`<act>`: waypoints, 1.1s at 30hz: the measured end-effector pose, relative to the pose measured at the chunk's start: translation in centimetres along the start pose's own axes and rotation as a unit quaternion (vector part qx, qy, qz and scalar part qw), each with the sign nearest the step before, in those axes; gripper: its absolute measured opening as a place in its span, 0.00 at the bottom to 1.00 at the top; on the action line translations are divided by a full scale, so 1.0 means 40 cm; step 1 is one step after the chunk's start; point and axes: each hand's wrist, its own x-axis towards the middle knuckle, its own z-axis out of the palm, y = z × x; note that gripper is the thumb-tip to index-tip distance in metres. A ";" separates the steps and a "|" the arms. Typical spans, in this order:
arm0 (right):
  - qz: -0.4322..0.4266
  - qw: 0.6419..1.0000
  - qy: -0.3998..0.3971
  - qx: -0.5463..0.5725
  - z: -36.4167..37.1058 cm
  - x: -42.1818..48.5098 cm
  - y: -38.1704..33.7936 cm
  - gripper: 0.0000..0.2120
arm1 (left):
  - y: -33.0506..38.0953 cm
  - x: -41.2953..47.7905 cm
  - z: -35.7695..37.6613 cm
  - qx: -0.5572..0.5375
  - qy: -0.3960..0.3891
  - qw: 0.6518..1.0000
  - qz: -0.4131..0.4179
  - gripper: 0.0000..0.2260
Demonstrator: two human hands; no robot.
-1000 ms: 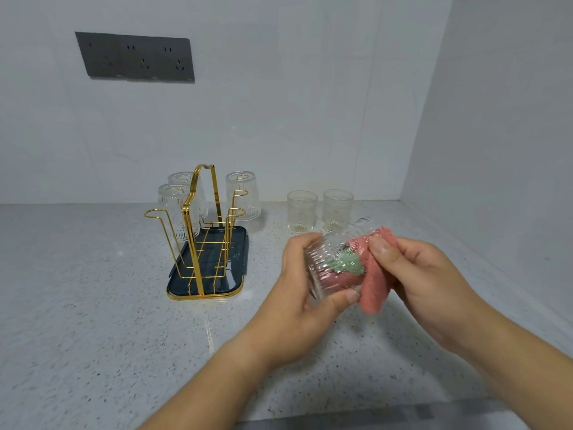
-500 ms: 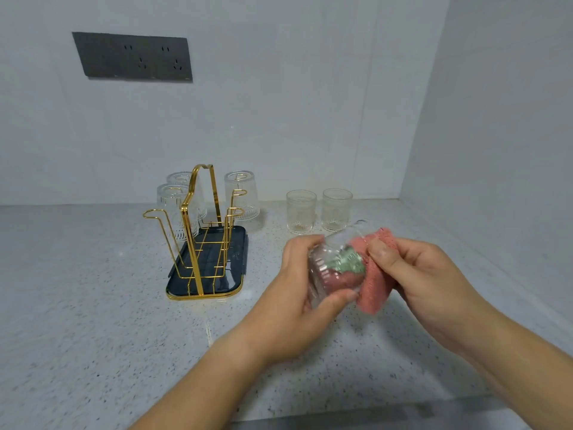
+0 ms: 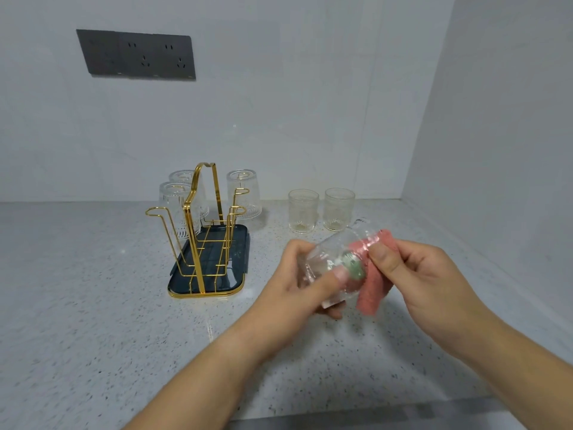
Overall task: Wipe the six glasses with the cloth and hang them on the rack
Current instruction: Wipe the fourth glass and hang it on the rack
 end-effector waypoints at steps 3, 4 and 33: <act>0.023 0.999 0.011 0.020 -0.005 0.014 0.008 0.18 | -0.020 -0.003 -0.019 0.334 0.020 0.924 0.183 0.26; 0.032 0.999 0.015 0.031 -0.005 0.017 0.010 0.18 | -0.024 -0.002 -0.025 0.398 0.031 0.889 0.222 0.29; 0.034 0.996 -0.026 -0.084 0.000 -0.007 0.014 0.26 | 0.013 0.019 -0.037 0.029 -0.118 0.982 -0.144 0.21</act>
